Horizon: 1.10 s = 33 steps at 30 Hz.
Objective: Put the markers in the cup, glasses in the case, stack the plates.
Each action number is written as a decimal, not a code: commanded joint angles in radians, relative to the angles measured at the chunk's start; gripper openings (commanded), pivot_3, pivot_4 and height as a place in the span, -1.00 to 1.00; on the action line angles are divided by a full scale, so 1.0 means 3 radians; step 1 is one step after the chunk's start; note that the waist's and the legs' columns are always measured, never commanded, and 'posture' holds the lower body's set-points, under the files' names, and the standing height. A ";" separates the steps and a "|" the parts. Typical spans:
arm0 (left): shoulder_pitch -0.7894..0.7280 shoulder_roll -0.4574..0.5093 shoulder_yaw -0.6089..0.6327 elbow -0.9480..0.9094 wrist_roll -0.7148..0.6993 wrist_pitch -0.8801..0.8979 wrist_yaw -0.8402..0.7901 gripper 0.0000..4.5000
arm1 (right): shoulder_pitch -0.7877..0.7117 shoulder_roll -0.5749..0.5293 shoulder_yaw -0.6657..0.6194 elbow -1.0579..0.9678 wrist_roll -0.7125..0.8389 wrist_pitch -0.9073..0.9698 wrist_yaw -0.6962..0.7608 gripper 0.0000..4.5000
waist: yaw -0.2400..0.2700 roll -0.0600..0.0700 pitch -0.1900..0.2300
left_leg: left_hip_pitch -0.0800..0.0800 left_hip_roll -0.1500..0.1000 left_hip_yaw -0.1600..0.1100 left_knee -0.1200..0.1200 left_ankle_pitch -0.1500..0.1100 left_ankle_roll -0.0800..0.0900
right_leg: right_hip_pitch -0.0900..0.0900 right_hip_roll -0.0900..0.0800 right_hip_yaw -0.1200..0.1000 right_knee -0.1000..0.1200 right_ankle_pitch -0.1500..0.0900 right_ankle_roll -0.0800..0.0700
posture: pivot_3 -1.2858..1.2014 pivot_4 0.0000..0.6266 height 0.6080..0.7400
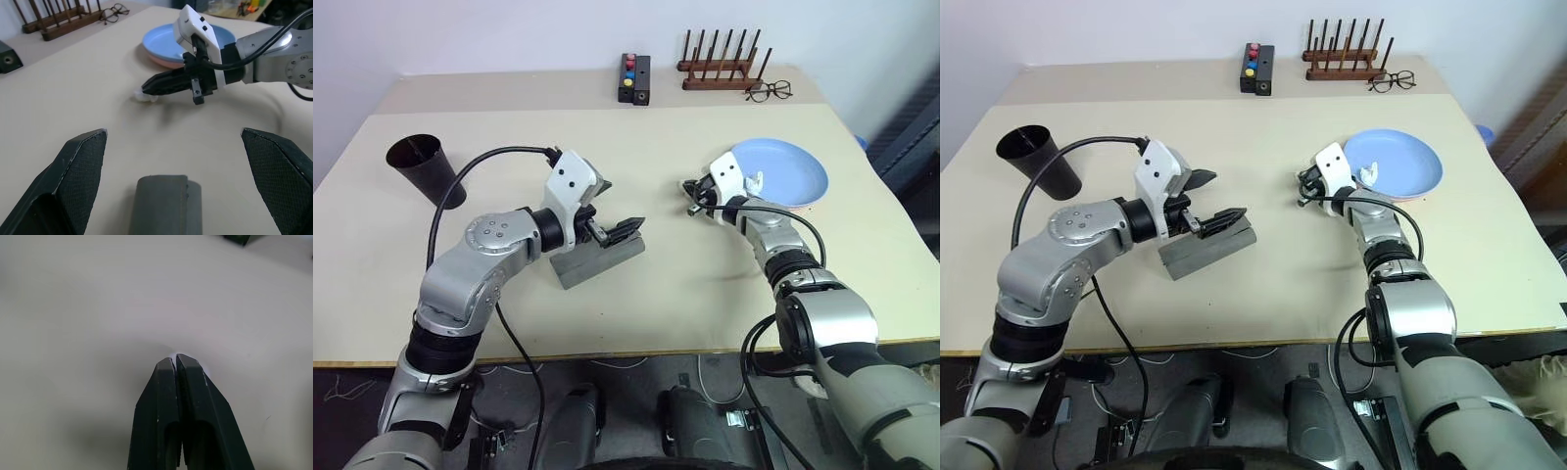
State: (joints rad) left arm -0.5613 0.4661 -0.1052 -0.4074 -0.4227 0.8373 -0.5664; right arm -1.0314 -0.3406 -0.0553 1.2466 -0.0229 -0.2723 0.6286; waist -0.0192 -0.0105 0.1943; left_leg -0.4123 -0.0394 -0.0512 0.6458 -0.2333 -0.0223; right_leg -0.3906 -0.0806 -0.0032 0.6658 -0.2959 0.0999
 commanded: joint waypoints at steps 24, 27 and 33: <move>-0.0136 -0.0064 -0.0024 0.0237 0.0137 -0.0360 -0.0105 1.00 | -0.0026 -0.0210 -0.0152 -0.0400 0.0157 -0.0028 0.0237 0.98 | 0.0005 0.0001 0.0001 | 0.0000 0.0001 0.0001 -0.0001 0.0000 0.0000 | -0.0001 -0.0001 0.0001 -0.0001 0.0000 0.0000 | 0.03 -0.52 1.00; -0.0086 -0.0031 0.0000 0.0133 0.0119 -0.0293 -0.0063 1.00 | -0.0032 -0.0150 -0.0112 -0.0304 0.0134 0.0014 0.0250 0.98 | 0.0004 0.0001 0.0001 | 0.0000 0.0000 0.0001 -0.0001 0.0000 0.0001 | 0.0000 -0.0001 0.0000 -0.0001 0.0000 0.0000 | 0.03 -0.52 1.00; 0.0020 0.0025 0.0094 -0.0080 0.0091 -0.0136 0.0048 1.00 | -0.0046 -0.0039 -0.0047 -0.0164 0.0086 0.0068 0.0280 0.98 | -0.0002 0.0002 0.0001 | 0.0000 0.0001 0.0001 -0.0002 0.0000 0.0000 | -0.0002 -0.0001 0.0001 -0.0001 0.0000 0.0000 | 0.03 -0.52 1.00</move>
State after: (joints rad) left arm -0.5535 0.4629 -0.1174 -0.3797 -0.3850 0.7896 -0.5617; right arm -1.0230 -0.3581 -0.0699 1.2004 0.0036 -0.2501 0.7125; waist -0.0197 -0.0100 0.1946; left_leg -0.4123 -0.0392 -0.0510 0.6451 -0.2333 -0.0222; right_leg -0.3910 -0.0807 -0.0031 0.6656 -0.2959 0.0998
